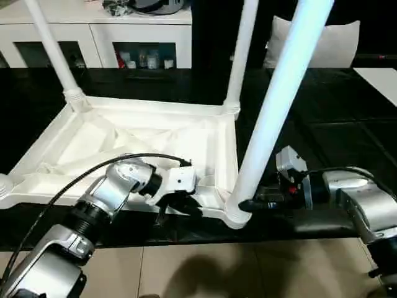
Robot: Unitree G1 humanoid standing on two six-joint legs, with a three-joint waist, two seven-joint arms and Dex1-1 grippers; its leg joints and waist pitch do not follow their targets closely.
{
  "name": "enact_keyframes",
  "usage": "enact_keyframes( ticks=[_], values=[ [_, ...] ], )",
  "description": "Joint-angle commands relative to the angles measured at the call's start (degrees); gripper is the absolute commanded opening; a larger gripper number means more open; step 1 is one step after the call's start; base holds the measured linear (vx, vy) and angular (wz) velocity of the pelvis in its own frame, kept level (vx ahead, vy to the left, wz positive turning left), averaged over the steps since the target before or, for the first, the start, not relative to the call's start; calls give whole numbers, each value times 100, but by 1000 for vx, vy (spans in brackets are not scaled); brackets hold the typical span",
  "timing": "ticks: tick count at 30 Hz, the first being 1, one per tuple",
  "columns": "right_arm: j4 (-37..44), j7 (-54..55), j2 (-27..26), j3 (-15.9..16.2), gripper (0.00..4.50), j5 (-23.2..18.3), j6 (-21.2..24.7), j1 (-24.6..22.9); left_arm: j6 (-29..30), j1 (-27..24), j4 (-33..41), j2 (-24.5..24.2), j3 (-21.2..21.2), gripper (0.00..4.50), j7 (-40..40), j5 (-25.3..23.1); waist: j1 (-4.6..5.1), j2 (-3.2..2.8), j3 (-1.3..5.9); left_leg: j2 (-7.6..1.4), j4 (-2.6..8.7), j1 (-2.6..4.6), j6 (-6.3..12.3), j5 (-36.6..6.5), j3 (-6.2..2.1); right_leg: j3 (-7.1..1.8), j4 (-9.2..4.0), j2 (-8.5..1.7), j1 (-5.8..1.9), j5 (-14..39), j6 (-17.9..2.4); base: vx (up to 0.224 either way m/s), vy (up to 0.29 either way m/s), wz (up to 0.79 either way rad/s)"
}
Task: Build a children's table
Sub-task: Rotate leg to tighten
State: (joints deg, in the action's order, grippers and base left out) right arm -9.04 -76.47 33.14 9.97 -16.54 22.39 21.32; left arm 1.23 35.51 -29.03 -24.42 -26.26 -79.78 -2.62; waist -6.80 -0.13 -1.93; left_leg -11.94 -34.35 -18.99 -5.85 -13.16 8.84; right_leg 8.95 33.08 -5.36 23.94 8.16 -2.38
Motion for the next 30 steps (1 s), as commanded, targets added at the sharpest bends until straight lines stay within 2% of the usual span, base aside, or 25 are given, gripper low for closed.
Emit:
enact_keyframes(
  ticks=[1, 7, 12, 13, 15, 16, 18, 19, 20, 22, 24, 25, 27, 28, 29, 30],
  values=[
    [90, -113, 9, 53, 274, -126, 106, -48, -132, 107, 7, 25, -203, 0, -265, -65, 16, 54, 358, -125, 374, -88, 468, -402, 56, -353, -380, -338, -444, 1938, -534, 0, 0, 0],
    [68, -183, -101, 92, 216, -268, 206, -68, -115, 103, -38, 46, -182, 0, -323, -39, 10, 55, 362, -116, 373, -91, 452, -356, 56, -347, -385, -333, -446, 1955, -502, 0, 0, 0],
    [88, -170, -164, 59, 200, -365, 278, -83, -66, 94, -46, 62, -164, 0, -329, 2, 19, 62, 363, -111, 372, -94, 425, -390, 56, -341, -392, -330, -449, 2003, -464, 0, 0, 0],
    [231, 3, -273, -27, 197, -497, 457, -157, 247, 39, 90, 112, -88, 0, -252, 101, 20, 59, 363, -122, 377, -93, 421, -353, 59, -352, -384, -333, -450, 1953, -493, 0, 0, 0],
    [378, 318, -370, -89, 196, -504, 655, -209, 639, -3, 259, 185, 8, 0, -47, 157, 21, 61, 362, -118, 381, -94, 404, -338, 49, -345, -382, -334, -453, 1962, -478, 0, 0, 0],
    [378, 318, -370, -89, 196, -504, 655, -209, 639, -3, 259, 185, 8, 0, -47, 157, 31, 57, 351, -113, 385, -89, 385, -361, 51, -341, -397, -330, -446, 2024, -465, 0, 0, 0],
    [475, 1013, -577, -127, 196, -253, 831, -189, 1214, -21, 431, 393, 215, 0, 476, 204, 62, 55, 333, -103, 388, -82, 305, -424, 57, -336, -422, -323, -436, 2209, -402, 0, 0, 0],
    [450, 1470, -753, -185, 196, -118, 982, -135, 1449, -34, 515, 503, 304, 0, 757, 192, 79, 57, 317, -79, 384, -60, 237, -508, 66, -317, -471, -316, -416, 2474, -304, 0, 0, 0],
    [437, 1546, -787, -200, 196, -101, 1013, -122, 1484, -35, 523, 521, 317, 0, 795, 192, 85, 62, 311, -51, 382, -70, 224, -539, 65, -292, -501, -318, -419, 2636, -234, 0, 0, 0],
    [259, 2663, -1325, -428, 195, 139, 1469, 75, 1979, -56, 628, 813, 515, 0, 1426, 165, 187, 61, 317, -27, 381, -108, 128, -558, 42, -253, -533, -304, -444, 2836, -51, 0, 0, 0],
    [83, 3546, -1780, -595, 194, 369, 1702, 231, 2252, -51, 578, 1106, 714, 0, 2102, 99, 286, 58, 323, -12, 369, -118, 108, -602, 32, -223, -559, -294, -434, 2848, -1, 0, 0, 0],
    [83, 3546, -1780, -595, 194, 369, 1702, 231, 2252, -51, 578, 1106, 714, 0, 2102, 99, 358, 59, 328, 4, 359, -121, 118, -639, 28, -214, -566, -293, -431, 2840, -11, 0, 0, 0],
    [-70, 4093, -2090, -651, 194, 527, 1557, 326, 2378, -32, 457, 1392, 915, 0, 2771, 27, 406, 57, 334, 20, 343, -117, 223, -644, 39, -221, -590, -289, -419, 2831, -7, 0, 0, 0],
    [-84, 4150, -2121, -661, 194, 534, 1524, 332, 2400, -33, 459, 1420, 931, 0, 2841, 13, 422, 52, 347, 12, 341, -115, 259, -604, 37, -219, -578, -289, -415, 2750, -60, 0, 0, 0],
    [-156, 4509, -2368, -736, 249, 556, 1241, 361, 2547, -56, 487, 1639, 1014, 0, 3372, -115, 419, 70, 366, 4, 340, -122, 285, -535, 36, -229, -558, -294, -425, 2648, -82, 0, 0, 0],
    [-163, 4598, -2455, -766, 263, 549, 1144, 361, 2595, -70, 512, 1708, 1021, 0, 3539, -172, 430, 84, 365, -5, 341, -140, 310, -485, 42, -243, -536, -297, -420, 2556, -119, 0, 0, 0]
  ],
)
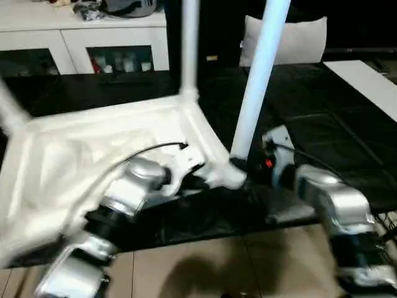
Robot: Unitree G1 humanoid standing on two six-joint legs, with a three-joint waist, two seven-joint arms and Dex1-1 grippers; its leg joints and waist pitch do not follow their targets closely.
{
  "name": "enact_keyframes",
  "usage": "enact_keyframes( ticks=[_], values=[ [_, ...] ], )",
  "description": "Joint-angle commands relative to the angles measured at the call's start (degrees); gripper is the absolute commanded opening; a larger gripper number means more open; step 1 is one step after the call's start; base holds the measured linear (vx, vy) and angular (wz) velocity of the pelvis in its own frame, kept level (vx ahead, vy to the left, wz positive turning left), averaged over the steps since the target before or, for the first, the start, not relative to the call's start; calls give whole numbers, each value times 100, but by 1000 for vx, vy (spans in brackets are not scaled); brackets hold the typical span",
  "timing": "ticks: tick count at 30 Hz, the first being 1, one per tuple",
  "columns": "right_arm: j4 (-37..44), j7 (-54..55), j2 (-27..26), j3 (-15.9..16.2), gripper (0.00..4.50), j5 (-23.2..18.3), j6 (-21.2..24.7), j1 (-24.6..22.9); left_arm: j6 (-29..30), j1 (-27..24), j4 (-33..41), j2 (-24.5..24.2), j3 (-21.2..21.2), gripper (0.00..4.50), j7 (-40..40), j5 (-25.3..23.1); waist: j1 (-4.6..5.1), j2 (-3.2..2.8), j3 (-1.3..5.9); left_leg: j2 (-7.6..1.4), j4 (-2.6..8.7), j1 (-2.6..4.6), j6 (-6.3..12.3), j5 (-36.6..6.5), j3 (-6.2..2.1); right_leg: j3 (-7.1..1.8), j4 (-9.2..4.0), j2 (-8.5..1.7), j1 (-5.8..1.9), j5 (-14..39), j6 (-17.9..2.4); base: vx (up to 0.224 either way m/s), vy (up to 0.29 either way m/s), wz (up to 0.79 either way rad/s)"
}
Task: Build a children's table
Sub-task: Rotate leg to tighten
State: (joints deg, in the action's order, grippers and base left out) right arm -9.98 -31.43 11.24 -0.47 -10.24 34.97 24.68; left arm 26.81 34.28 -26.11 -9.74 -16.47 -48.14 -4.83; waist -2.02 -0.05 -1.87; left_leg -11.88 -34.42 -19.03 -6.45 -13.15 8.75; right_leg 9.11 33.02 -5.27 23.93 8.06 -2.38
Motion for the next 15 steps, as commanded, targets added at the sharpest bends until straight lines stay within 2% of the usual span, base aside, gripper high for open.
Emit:
enact_keyframes(
  ticks=[1, 2, 4, 5, 7, 8, 10, 15],
  values=[
    [-60, 123, -309, 261, 262, -85, -151, 21, 61, 44, 237, 275, 42, 0, 452, 17, -67, 68, 363, -11, 351, -129, 440, -380, 52, -267, -511, -301, -422, 2411, -185, 0, 0, 0],
    [-29, 170, -400, 199, 269, -100, -160, 15, 89, 40, 242, 331, 45, 0, 536, -19, -71, 89, 367, -17, 357, -146, 475, -312, 45, -275, -493, -302, -439, 2320, -205, 0, 0, 0],
    [42, 137, -487, 183, 283, -141, -145, -8, 62, 40, 248, 368, -14, 0, 593, -90, -99, 59, 378, -56, 364, -148, 574, -92, 32, -315, -409, -303, -443, 1833, -375, 0, 0, 0],
    [76, 103, -497, 209, 307, -142, -186, -25, 54, 38, 260, 381, -27, 0, 604, -93, -105, 51, 376, -62, 363, -146, 595, -63, 31, -322, -395, -304, -442, 1740, -418, 0, 0, 0],
    [129, 2, -449, 269, 315, -150, -242, -68, 10, 37, 278, 352, -38, 0, 555, -76, -115, 46, 363, -71, 368, -137, 624, -66, 39, -336, -384, -315, -449, 1632, -516, 0, 0, 0],
    [141, -27, -437, 282, 336, -144, -265, -82, -4, 36, 284, 341, -43, 0, 553, -76, -120, 45, 365, -71, 368, -134, 621, -83, 40, -338, -384, -322, -454, 1645, -522, 0, 0, 0],
    [183, -147, -335, 295, 346, -160, -404, -160, -170, 1, 291, 208, -118, 0, 423, -84, -125, 15, 356, -71, 375, -121, 599, -185, 43, -342, -401, -325, -449, 1731, -529, 0, 0, 0],
    [311, -935, 173, 431, 389, -199, -755, -314, -647, -60, 293, -170, -356, 0, -199, -96, -151, 22, 342, -73, 384, -112, 606, -409, 45, -343, -437, -330, -454, 1949, -427, 0, 0, 0]
  ],
)
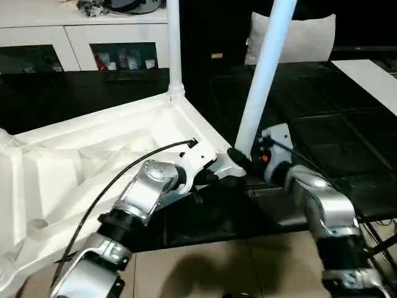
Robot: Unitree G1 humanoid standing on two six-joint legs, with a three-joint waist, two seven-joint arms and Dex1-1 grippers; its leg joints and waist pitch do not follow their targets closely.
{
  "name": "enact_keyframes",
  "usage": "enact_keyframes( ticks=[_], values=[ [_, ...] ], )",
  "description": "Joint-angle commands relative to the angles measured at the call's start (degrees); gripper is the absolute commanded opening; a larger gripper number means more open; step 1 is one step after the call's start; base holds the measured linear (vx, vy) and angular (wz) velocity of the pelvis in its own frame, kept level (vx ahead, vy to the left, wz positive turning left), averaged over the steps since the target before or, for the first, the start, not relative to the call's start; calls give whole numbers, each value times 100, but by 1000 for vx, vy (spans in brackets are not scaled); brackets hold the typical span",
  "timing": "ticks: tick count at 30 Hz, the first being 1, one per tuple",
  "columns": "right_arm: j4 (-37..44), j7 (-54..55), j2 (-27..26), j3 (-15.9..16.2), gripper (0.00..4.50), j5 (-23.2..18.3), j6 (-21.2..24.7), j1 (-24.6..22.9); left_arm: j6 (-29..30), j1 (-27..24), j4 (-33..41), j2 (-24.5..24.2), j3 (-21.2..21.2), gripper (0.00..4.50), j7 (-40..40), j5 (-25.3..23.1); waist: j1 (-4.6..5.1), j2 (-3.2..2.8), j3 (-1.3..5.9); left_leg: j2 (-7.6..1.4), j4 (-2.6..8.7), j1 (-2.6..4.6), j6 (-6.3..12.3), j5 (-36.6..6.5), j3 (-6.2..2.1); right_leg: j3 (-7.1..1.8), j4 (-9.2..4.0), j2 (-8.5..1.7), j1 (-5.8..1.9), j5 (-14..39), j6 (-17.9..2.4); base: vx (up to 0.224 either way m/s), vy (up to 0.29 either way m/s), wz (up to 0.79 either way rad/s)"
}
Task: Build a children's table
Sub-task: Rotate leg to tighten
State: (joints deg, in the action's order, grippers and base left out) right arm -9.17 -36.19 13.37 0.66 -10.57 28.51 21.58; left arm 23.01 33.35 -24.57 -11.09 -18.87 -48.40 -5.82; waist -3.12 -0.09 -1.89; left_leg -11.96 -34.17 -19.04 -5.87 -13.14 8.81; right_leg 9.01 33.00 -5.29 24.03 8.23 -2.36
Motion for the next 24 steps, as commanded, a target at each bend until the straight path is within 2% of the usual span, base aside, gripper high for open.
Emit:
enact_keyframes(
  ticks=[1, 3, 9, 10, 15, 17, 22, 23, 24],
  values=[
    [287, -742, 136, 377, 399, -177, -179, -45, -515, 42, 99, -180, -214, 0, -393, -39, -40, 35, 342, -69, 361, -113, 565, -432, 40, -335, -438, -323, -460, 1934, -423, 0, 0, 0],
    [316, -887, 228, 407, 422, -185, -209, -66, -659, 51, 70, -257, -267, 0, -504, -70, -66, 30, 340, -75, 363, -106, 540, -431, 33, -337, -429, -328, -454, 1940, -424, 0, 0, 0],
    [299, -2140, 1168, 640, 422, -163, -472, -153, -1498, 155, -167, -844, -544, 0, -1637, -17, -137, 27, 348, -90, 362, -92, 561, -477, 32, -348, -414, -335, -462, 1919, -443, 0, 0, 0],
    [272, -2444, 1367, 695, 422, -205, -563, -155, -1671, 155, -165, -963, -605, 0, -1967, 58, -167, 14, 346, -101, 363, -90, 568, -435, 32, -361, -392, -344, -453, 1828, -495, 0, 0, 0],
    [181, -3092, 1696, 747, 422, -324, -702, -87, -1969, 168, -131, -1247, -830, 0, -2766, 141, -276, 12, 352, -138, 370, -63, 538, -415, 43, -378, -349, -352, -443, 1611, -694, 0, 0, 0],
    [181, -3283, 1759, 782, 397, -416, -709, -71, -2094, 186, -169, -1302, -890, 0, -2943, 135, -315, 28, 344, -137, 375, -56, 500, -470, 53, -382, -352, -359, -444, 1696, -691, 0, 0, 0],
    [311, -3766, 1873, 911, 358, -646, -568, -104, -2289, 227, -216, -1386, -972, 0, -3283, 160, -342, 25, 342, -134, 377, -64, 459, -529, 51, -368, -383, -354, -452, 1925, -568, 0, 0, 0],
    [335, -3835, 1898, 942, 349, -668, -528, -116, -2316, 238, -234, -1390, -976, 0, -3307, 156, -342, 33, 346, -133, 377, -74, 444, -506, 48, -368, -375, -351, -461, 1911, -554, 0, 0, 0],
    [352, -3883, 1918, 965, 346, -681, -508, -126, -2335, 249, -256, -1386, -975, 0, -3310, 150, -339, 70, 350, -132, 372, -74, 446, -481, 52, -369, -374, -350, -462, 1899, -543, 0, 0, 0]
  ],
)
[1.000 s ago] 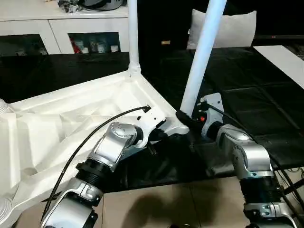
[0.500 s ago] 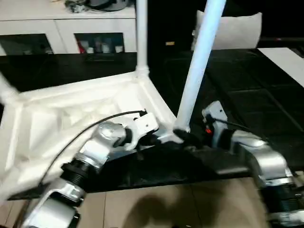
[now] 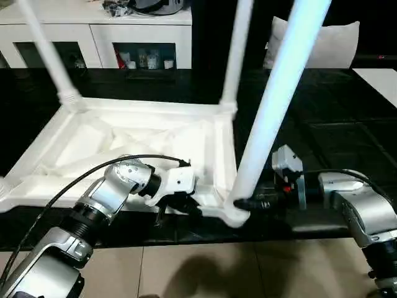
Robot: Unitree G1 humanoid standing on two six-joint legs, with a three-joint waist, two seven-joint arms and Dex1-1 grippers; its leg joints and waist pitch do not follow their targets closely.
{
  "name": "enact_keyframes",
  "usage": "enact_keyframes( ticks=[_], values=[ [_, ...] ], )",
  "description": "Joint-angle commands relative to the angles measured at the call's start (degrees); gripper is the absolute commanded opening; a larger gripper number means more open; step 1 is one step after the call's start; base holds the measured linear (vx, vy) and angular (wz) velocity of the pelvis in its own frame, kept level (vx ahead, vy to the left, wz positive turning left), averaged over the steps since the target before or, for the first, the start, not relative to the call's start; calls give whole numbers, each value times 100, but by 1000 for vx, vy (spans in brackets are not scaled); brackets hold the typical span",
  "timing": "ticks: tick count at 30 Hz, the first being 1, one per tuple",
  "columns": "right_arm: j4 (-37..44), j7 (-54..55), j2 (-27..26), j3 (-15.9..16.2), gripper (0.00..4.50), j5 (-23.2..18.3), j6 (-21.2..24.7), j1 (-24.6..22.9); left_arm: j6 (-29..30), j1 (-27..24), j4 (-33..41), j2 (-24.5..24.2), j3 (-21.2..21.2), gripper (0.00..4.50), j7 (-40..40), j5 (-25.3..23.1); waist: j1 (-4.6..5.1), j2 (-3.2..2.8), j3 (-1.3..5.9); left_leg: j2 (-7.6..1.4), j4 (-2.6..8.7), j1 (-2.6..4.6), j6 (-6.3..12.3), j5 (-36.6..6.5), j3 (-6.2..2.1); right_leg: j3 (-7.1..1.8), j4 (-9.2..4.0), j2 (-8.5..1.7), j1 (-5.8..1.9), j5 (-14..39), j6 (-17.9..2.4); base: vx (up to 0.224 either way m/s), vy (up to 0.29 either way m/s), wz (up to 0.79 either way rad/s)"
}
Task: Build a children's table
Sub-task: Rotate leg to tighten
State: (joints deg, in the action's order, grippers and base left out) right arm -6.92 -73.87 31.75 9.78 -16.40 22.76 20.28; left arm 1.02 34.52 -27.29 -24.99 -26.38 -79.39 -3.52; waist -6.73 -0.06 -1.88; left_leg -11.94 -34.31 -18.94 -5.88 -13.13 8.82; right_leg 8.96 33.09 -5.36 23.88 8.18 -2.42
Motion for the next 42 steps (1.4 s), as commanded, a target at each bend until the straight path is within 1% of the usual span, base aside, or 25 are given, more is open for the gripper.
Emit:
enact_keyframes(
  ticks=[1, 6, 7, 8, 9, 12, 14, 16, 17, 18, 20, 21, 22, 23, 24, 25, 27, 28, 30, 31, 33, 34, 36, 38, 42],
  values=[
    [144, -176, 104, 81, 329, -116, 87, -7, -172, 153, -26, 2, -230, 0, -229, -81, 13, 43, 349, -134, 387, -88, 447, -443, 45, -363, -372, -344, -444, 1890, -541, 0, 0, 0],
    [227, -342, 193, 144, 295, -189, 196, -70, -266, 190, -134, 4, -225, 0, -255, -99, 6, 58, 349, -120, 380, -94, 433, -456, 51, -353, -392, -340, -446, 1996, -464, 0, 0, 0],
    [224, -351, 198, 147, 272, -211, 216, -76, -257, 182, -126, 14, -216, 0, -268, -81, 8, 62, 351, -113, 379, -94, 418, -455, 54, -349, -400, -337, -444, 2042, -433, 0, 0, 0],
    [216, -365, 190, 135, 272, -263, 252, -88, -206, 166, -100, 34, -203, 0, -297, -42, 5, 47, 350, -113, 380, -91, 411, -461, 53, -347, -404, -338, -443, 2068, -424, 0, 0, 0],
    [216, -365, 190, 135, 260, -263, 252, -88, -206, 166, -100, 34, -203, 0, -297, -42, 6, 55, 353, -114, 380, -87, 404, -441, 54, -347, -408, -334, -439, 2077, -405, 0, 0, 0],
    [250, -386, 150, 95, 239, -364, 344, -112, -151, 140, -72, 55, -180, 0, -332, 5, -4, 48, 357, -125, 379, -92, 411, -412, 49, -349, -391, -332, -436, 1982, -445, 0, 0, 0],
    [415, -211, -33, -11, 218, -599, 571, -175, 153, 76, 39, 183, -20, 0, -175, 208, -23, 23, 360, -133, 378, -89, 400, -384, 49, -355, -385, -340, -439, 1907, -490, 0, 0, 0],
    [453, 199, -249, -103, 210, -626, 748, -154, 463, 58, 130, 266, 64, 0, -4, 274, -20, 41, 361, -123, 381, -98, 381, -348, 49, -351, -378, -330, -444, 1838, -503, 0, 0, 0],
    [453, 199, -249, -103, 206, -626, 748, -154, 463, 58, 130, 266, 64, 0, -4, 274, -7, 37, 355, -126, 388, -99, 357, -361, 45, -349, -376, -333, -446, 1869, -494, 0, 0, 0],
    [446, 389, -339, -143, 206, -621, 839, -131, 560, 52, 165, 287, 82, 0, 56, 272, 16, 35, 343, -106, 388, -91, 330, -454, 53, -336, -417, -329, -438, 2059, -438, 0, 0, 0],
    [325, 1329, -759, -121, 203, -206, 878, 3, 1106, 73, 170, 617, 353, 0, 987, 165, 58, 34, 315, -76, 384, -80, 246, -591, 63, -308, -481, -320, -416, 2455, -281, 0, 0, 0],
    [325, 1329, -759, -121, 202, -206, 878, 3, 1106, 73, 170, 617, 353, 0, 987, 165, 89, 40, 310, -44, 376, -84, 157, -618, 61, -272, -519, -308, -420, 2697, -163, 0, 0, 0],
    [200, 1754, -935, -129, 201, -17, 951, 84, 1311, 81, 176, 735, 446, 0, 1292, 139, 127, 45, 321, -27, 377, -101, 115, -595, 49, -249, -532, -305, -436, 2797, -60, 0, 0, 0],
    [61, 2237, -1138, -180, 199, 146, 1088, 174, 1574, 88, 198, 867, 549, 0, 1631, 113, 174, 59, 316, -6, 364, -117, 146, -655, 47, -231, -568, -297, -441, 2892, 39, 0, 0, 0],
    [-66, 2686, -1343, -270, 197, 245, 1257, 257, 1862, 99, 217, 1000, 659, 0, 1962, 92, 221, 65, 317, -21, 370, -127, 112, -622, 48, -243, -538, -294, -446, 2842, 16, 0, 0, 0],
    [-165, 3059, -1519, -363, 197, 309, 1396, 323, 2062, 106, 236, 1114, 750, 0, 2240, 70, 275, 46, 322, -24, 363, -119, 85, -654, 27, -221, -546, -295, -423, 2835, -24, 0, 0, 0],
    [-330, 3612, -1765, -487, 197, 431, 1447, 423, 2343, 112, 266, 1302, 906, 0, 2659, 41, 333, 71, 330, 2, 351, -118, 126, -673, 32, -211, -571, -291, -427, 2854, 7, 0, 0, 0],
    [-476, 4017, -1941, -537, 197, 577, 1178, 486, 2513, 120, 274, 1486, 1039, 0, 3076, -4, 379, 61, 335, 9, 340, -124, 199, -660, 40, -214, -584, -294, -417, 2852, -9, 0, 0, 0],
    [-533, 4092, -2057, -587, 197, 549, 927, 490, 2560, 130, 272, 1597, 1097, 0, 3286, -19, 380, 67, 350, 8, 335, -111, 289, -595, 49, -226, -585, -301, -400, 2737, -54, 0, 0, 0],
    [-532, 4107, -2148, -643, 249, 491, 851, 481, 2570, 126, 297, 1667, 1124, 0, 3362, -29, 368, 65, 362, -2, 344, -138, 372, -471, 43, -248, -544, -297, -420, 2537, -104, 0, 0, 0],
    [-463, 4099, -2212, -668, 262, 446, 841, 454, 2512, 115, 339, 1695, 1089, 0, 3366, -76, 356, 55, 379, -29, 351, -149, 433, -307, 31, -275, -485, -297, -432, 2214, -207, 0, 0, 0],
    [-405, 4065, -2221, -648, 262, 451, 862, 435, 2512, 102, 366, 1693, 1049, 0, 3346, -99, 338, 54, 393, -45, 345, -164, 522, -61, 25, -303, -398, -286, -444, 1694, -375, 0, 0, 0],
    [-348, 4038, -2234, -630, 290, 468, 876, 416, 2485, 87, 389, 1677, 997, 0, 3318, -123, 325, 36, 386, -66, 347, -151, 577, 33, 25, -320, -360, -296, -445, 1439, -533, 0, 0, 0],
    [-260, 3984, -2215, -606, 307, 469, 859, 373, 2433, 44, 447, 1592, 883, 0, 3247, -175, 319, 13, 373, -79, 358, -137, 568, -47, 29, -329, -363, -315, -454, 1447, -626, 0, 0, 0],
    [-237, 3898, -2135, -572, 347, 444, 744, 330, 2312, 18, 469, 1482, 783, 0, 3153, -197, 323, 18, 355, -70, 375, -123, 500, -273, 41, -334, -405, -316, -452, 1722, -568, 0, 0, 0]
  ],
)
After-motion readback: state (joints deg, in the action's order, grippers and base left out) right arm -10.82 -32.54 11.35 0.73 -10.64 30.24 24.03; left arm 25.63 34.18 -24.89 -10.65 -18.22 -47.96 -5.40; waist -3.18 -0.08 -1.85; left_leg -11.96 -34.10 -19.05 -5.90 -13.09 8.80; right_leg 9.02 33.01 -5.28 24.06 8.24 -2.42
